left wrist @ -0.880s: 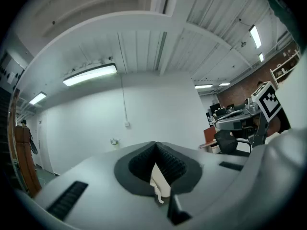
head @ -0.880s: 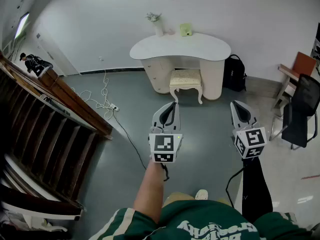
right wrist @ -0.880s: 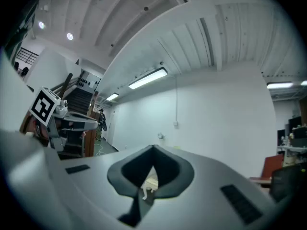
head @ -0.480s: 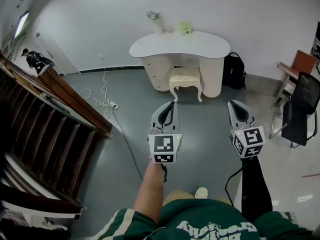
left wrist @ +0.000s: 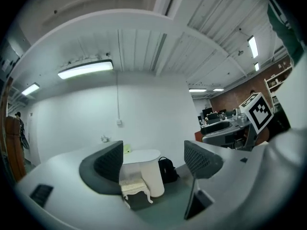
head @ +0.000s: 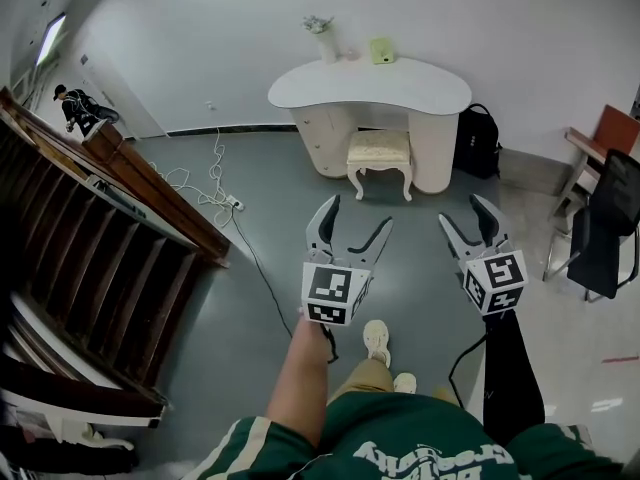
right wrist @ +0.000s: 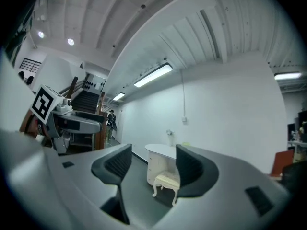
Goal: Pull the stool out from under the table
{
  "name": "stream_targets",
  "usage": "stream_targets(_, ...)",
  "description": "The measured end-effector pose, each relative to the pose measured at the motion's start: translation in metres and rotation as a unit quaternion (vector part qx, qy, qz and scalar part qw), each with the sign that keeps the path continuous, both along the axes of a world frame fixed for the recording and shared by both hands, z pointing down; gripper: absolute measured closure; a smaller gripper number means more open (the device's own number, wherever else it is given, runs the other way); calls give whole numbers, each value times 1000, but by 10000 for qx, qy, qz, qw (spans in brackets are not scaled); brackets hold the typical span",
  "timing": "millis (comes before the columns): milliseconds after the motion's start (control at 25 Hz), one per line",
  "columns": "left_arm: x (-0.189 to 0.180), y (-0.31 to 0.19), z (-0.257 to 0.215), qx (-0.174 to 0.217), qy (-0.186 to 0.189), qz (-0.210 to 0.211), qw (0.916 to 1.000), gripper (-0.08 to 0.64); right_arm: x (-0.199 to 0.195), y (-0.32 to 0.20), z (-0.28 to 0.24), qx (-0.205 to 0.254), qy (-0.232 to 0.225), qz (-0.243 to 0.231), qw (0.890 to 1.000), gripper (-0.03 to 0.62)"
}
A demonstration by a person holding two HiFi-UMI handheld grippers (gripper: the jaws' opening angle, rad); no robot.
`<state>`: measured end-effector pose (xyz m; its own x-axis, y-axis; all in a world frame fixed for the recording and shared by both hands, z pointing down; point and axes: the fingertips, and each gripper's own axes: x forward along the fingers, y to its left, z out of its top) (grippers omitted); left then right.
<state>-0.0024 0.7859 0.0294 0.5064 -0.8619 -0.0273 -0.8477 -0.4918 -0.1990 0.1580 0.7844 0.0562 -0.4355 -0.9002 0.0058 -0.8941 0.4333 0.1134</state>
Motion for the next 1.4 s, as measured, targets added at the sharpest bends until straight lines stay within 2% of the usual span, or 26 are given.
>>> stream_targets(160, -8, -11, 2, -14, 46, 67, 10000, 161, -30, -12, 6, -75, 296, -427, 9986, 87)
stream_targets(240, -15, -22, 1, 21, 86, 36, 10000, 152, -35, -22, 10, -138, 368, -498, 9980, 3)
stream_targets(560, -38, -87, 15, -43, 314, -146, 9994, 127, -34, -84, 26, -317, 357, -346, 9983, -6)
stream_targets(800, -56, -166, 22, -137, 408, -113, 9990, 112, -52, -164, 31, -385, 347, -361, 9980, -6)
stream_targets(1080, -66, -261, 24, -298, 515, 99, 9982, 113, -67, -261, 27, -449, 265, -279, 9982, -6)
stream_targets(1400, -72, -344, 24, -358, 480, 374, 9975, 114, -85, -340, 27, -478, 233, -193, 9984, -6)
